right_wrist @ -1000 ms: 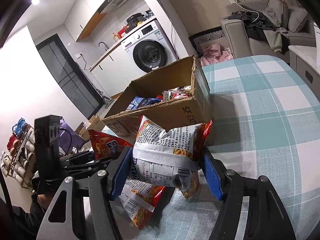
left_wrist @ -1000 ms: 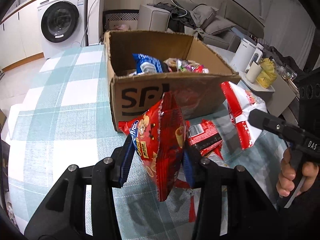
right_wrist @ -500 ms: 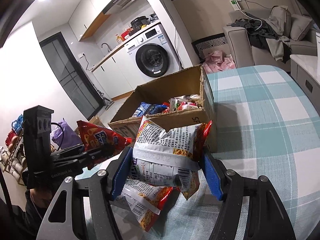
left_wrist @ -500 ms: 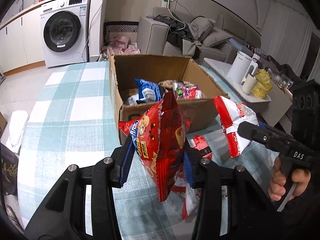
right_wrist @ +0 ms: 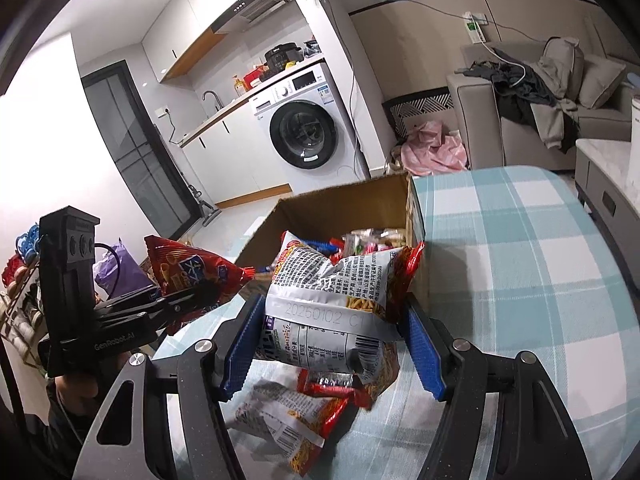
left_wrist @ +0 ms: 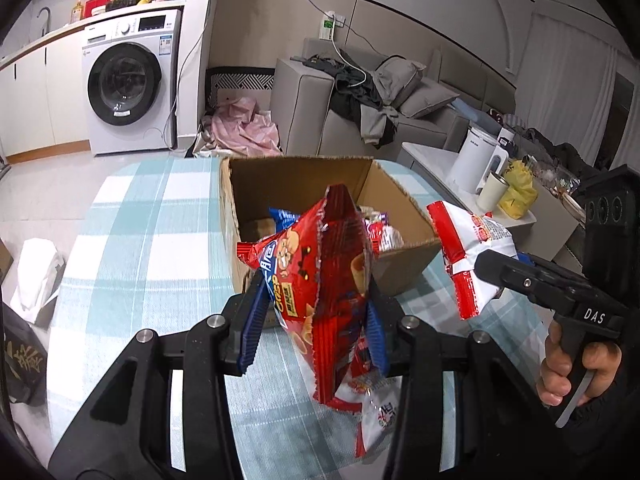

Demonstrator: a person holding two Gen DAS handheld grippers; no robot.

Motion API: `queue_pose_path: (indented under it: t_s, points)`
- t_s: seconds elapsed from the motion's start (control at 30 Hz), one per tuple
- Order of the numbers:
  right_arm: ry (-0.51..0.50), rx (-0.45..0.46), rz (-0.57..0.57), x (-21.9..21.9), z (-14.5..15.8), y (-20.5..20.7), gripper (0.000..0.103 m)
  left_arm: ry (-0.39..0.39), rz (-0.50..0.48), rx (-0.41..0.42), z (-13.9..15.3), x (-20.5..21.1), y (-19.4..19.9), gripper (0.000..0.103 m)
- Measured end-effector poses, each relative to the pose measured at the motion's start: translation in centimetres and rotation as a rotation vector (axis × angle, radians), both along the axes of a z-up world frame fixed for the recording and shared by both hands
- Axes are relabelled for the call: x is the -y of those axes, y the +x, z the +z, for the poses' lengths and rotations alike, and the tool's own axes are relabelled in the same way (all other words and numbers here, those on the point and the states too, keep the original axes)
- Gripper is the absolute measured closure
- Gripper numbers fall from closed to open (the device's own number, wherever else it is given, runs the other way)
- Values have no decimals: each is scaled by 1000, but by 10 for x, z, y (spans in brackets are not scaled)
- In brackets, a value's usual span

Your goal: Organize snacks

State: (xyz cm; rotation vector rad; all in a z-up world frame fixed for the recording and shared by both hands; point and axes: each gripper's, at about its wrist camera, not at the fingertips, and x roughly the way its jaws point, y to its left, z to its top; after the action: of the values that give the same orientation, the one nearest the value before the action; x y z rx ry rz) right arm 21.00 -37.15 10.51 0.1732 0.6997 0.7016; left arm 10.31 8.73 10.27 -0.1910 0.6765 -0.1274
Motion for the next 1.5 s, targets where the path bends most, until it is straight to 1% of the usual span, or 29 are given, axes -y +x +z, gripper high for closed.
queue_pose_path:
  t_s: [0.23,0.53,0.87,1.2,1.33,1.5]
  points:
    - [-1,9,-15,-2,10,7,35,1,10,16,14,-6,7,63]
    - [-8,21,-21,-13,17,21,35,-1,27,17,10,-7,27,63]
    - [-14,14,-31,-24,15,42,35,9,36,18,11,-4,52,62]
    - [-20,16,-49,-35,12,62,35,14,40,10,2,-3,82,62]
    - [-26,8,-47,-42,11,70,35,26,46,4,-4,-3,99,62]
    - [-40,2,-35,-53,7,80,35,18,51,-7,-15,-2,118,62]
